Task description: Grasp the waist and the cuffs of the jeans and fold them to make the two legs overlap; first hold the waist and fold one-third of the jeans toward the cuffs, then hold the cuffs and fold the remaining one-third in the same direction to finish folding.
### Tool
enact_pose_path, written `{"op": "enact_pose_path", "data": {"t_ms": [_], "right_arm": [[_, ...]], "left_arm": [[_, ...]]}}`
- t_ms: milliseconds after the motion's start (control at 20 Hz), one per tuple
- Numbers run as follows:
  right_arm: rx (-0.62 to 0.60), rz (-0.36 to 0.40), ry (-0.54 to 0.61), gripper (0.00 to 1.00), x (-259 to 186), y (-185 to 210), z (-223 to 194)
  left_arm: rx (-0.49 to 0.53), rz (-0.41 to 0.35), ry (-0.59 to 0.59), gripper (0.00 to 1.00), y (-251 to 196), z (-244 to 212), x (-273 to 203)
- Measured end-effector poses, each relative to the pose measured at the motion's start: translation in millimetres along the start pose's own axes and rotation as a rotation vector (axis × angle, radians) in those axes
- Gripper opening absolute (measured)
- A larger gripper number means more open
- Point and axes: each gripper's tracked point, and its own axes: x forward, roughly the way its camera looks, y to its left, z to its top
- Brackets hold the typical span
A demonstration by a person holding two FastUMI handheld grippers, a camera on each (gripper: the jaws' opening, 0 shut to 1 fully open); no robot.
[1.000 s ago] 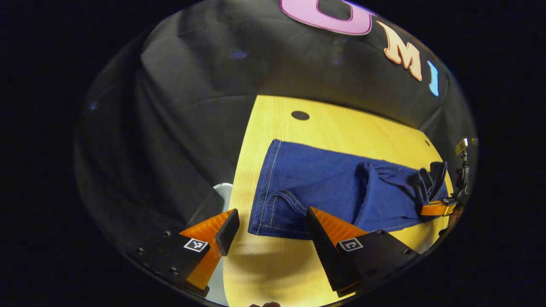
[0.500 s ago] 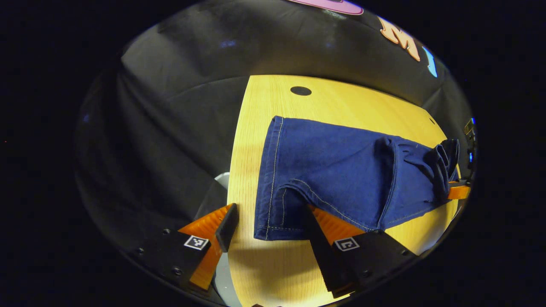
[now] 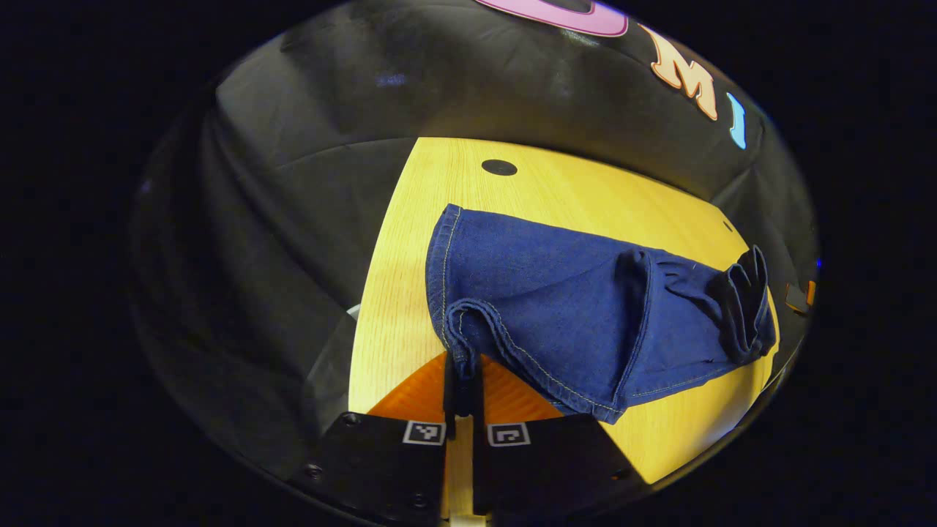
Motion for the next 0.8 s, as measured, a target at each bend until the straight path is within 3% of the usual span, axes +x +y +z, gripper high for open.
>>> {"op": "enact_pose_path", "data": {"t_ms": [50, 400, 800], "right_arm": [[0.007, -0.022, -0.011, 0.96, -6, -6, 7], [0.052, -0.149, -0.069, 0.96, -47, -76, 8], [0.081, -0.161, -0.112, 0.96, -115, -140, 24]], "left_arm": [[-0.012, 0.002, -0.008, 0.01, 1, 0, 0], [-0.002, 0.067, 0.044, 0.00, -20, 13, -20], [0.029, 0.068, 0.041, 0.00, -145, 71, -91]]}}
